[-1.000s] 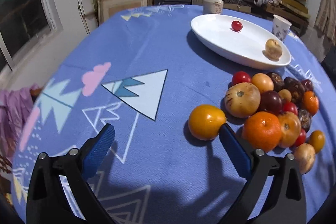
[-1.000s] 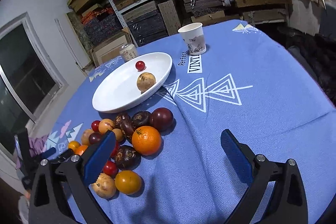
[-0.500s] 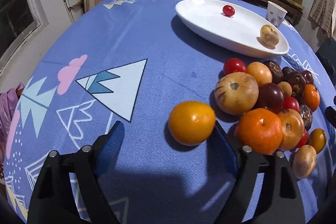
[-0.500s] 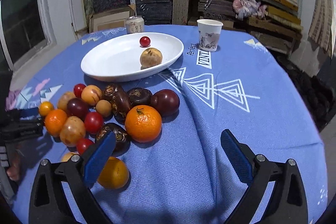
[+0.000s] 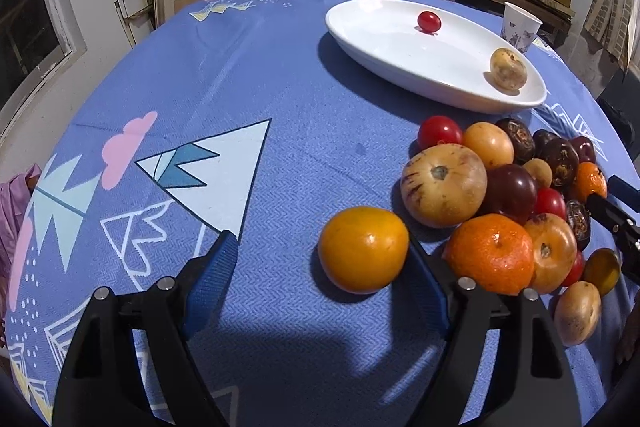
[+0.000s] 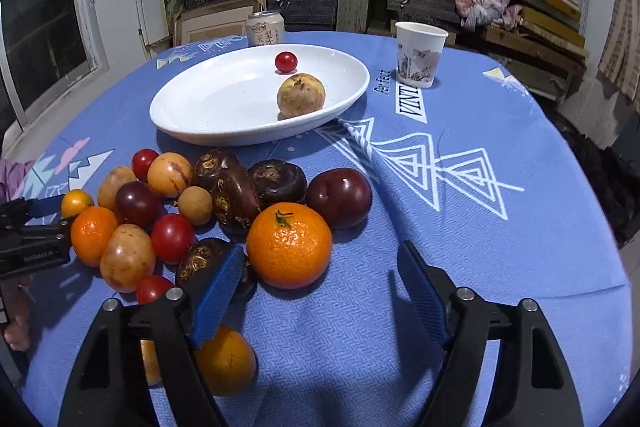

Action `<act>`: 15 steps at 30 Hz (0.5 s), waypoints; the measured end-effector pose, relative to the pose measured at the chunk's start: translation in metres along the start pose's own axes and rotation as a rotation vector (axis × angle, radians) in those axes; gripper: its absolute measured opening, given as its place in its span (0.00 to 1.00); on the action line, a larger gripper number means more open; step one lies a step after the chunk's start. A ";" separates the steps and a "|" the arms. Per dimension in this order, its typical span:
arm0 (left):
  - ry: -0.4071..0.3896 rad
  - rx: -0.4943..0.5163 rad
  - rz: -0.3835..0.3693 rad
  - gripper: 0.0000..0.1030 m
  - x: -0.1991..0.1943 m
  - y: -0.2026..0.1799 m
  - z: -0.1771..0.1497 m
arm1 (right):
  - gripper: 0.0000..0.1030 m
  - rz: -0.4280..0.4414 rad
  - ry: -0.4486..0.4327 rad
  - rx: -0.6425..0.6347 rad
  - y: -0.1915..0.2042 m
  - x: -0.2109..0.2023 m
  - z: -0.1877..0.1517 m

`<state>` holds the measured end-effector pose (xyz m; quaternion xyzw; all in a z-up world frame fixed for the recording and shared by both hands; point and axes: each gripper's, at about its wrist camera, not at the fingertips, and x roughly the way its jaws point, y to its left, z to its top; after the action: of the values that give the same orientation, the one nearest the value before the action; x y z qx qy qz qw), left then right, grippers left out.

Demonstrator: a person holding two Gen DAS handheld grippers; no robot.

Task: Organize fruits
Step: 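Move the left tool to a yellow-orange fruit while the right tool approaches a mandarin, then close the left tool on the yellow-orange fruit while the right tool closes on the mandarin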

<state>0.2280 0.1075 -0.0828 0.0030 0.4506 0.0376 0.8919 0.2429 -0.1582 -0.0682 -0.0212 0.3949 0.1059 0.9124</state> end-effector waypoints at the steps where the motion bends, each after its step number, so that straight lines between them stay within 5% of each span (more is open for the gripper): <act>1: -0.001 -0.001 0.001 0.77 0.000 0.000 0.000 | 0.72 0.016 0.004 0.009 -0.001 0.001 0.000; 3: -0.001 0.001 -0.002 0.75 0.000 0.000 -0.001 | 0.71 0.036 0.011 0.030 -0.004 0.003 0.000; 8: -0.014 0.031 -0.002 0.65 -0.005 -0.006 -0.004 | 0.44 0.074 0.001 0.001 0.005 0.000 -0.002; 15: -0.006 0.028 -0.022 0.61 -0.006 -0.005 -0.005 | 0.43 0.080 0.000 0.010 0.006 -0.003 -0.003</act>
<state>0.2208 0.1020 -0.0812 0.0109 0.4483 0.0215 0.8936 0.2379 -0.1536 -0.0683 -0.0006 0.3961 0.1403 0.9074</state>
